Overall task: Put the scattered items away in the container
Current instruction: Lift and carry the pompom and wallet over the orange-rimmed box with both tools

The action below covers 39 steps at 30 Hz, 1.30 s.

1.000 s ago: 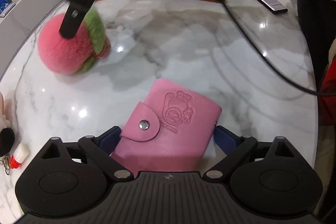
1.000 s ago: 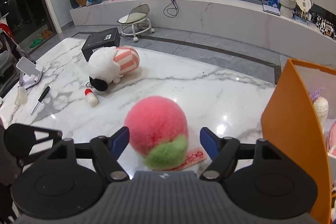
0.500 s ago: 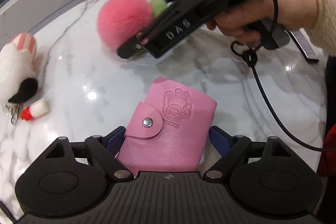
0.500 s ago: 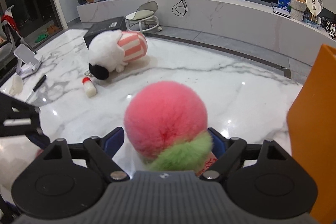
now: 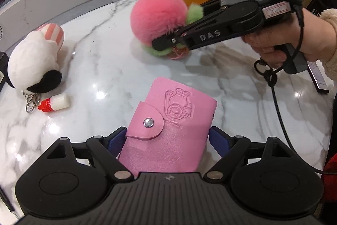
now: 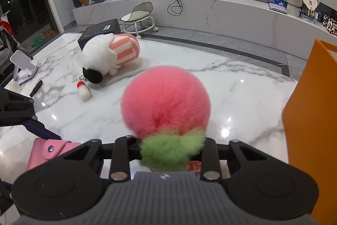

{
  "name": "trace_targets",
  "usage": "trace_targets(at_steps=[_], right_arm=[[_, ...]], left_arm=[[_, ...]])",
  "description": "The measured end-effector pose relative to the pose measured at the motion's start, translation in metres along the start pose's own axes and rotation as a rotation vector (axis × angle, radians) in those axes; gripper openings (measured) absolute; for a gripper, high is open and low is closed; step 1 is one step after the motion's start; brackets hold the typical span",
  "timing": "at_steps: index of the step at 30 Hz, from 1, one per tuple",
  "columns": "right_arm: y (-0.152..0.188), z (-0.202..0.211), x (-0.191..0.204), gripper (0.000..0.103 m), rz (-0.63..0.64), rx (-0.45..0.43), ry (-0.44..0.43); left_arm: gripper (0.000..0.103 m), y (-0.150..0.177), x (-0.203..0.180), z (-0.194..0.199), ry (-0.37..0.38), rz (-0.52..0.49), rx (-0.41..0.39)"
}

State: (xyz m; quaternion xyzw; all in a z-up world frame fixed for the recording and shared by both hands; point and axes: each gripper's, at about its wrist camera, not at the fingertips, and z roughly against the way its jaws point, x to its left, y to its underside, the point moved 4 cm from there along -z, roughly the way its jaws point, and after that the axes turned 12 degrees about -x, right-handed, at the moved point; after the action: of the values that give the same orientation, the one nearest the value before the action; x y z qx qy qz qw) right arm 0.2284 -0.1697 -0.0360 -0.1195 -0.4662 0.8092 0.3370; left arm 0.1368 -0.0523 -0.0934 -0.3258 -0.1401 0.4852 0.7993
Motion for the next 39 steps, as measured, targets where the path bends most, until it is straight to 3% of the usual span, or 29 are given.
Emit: trace_targets(at_steps=[8, 19, 23, 31, 39], right_arm=[[-0.018, 0.014, 0.006, 0.033, 0.016, -0.028, -0.004], [-0.073, 0.063, 0.010, 0.033, 0.031, -0.140, 0.016], [-0.096, 0.089, 0.005, 0.033, 0.035, -0.198, 0.034], [-0.140, 0.147, -0.013, 0.033, 0.025, -0.335, 0.070], [-0.173, 0.216, -0.036, 0.033, 0.015, -0.446, 0.116]], left_arm=[[0.098, -0.004, 0.010, 0.002, -0.021, 0.032, -0.024], [0.098, -0.035, 0.006, 0.041, -0.130, 0.041, -0.152], [0.098, -0.057, 0.002, 0.066, -0.184, 0.023, -0.223], [0.098, -0.096, -0.012, 0.113, -0.271, 0.120, -0.402], [0.098, -0.142, -0.064, 0.146, -0.268, 0.051, -0.524]])
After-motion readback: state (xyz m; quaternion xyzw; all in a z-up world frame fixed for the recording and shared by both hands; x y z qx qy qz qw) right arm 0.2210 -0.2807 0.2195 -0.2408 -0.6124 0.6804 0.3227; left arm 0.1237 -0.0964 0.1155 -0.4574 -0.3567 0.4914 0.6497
